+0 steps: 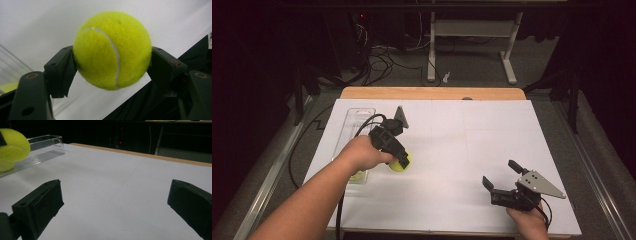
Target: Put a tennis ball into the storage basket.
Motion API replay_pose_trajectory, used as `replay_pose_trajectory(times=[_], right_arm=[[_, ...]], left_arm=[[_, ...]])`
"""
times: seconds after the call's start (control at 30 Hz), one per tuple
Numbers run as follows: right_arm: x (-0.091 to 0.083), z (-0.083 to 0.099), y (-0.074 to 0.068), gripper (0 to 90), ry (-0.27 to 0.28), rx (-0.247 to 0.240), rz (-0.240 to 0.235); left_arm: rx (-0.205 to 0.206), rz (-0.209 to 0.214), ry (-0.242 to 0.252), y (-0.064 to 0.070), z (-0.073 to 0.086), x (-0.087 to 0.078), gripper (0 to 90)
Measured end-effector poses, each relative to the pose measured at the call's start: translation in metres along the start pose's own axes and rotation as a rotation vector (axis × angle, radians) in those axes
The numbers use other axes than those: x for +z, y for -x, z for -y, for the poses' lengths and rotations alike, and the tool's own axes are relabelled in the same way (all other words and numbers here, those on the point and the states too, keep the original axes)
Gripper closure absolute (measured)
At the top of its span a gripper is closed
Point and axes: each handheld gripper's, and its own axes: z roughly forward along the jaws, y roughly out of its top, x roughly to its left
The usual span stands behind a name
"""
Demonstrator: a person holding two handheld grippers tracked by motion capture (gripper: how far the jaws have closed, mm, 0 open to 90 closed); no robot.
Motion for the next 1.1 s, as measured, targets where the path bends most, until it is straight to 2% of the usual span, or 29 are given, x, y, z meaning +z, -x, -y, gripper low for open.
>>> replay_pose_trajectory(times=[0.3,0.8,1.1], right_arm=[[-0.001,0.0,0.0,0.5,0.002,-0.001,0.001],[-0.001,0.0,0.001,0.5,0.002,0.003,0.001],[-0.001,0.0,0.0,0.6,0.002,0.001,0.001]], left_arm=[[0.012,0.0,-0.005,0.004,-0.003,-0.007,27.8],[0.019,0.007,0.013,0.01,-0.006,-0.026,27.8],[-0.002,0.006,0.025,0.0,-0.002,-0.033,27.8]])
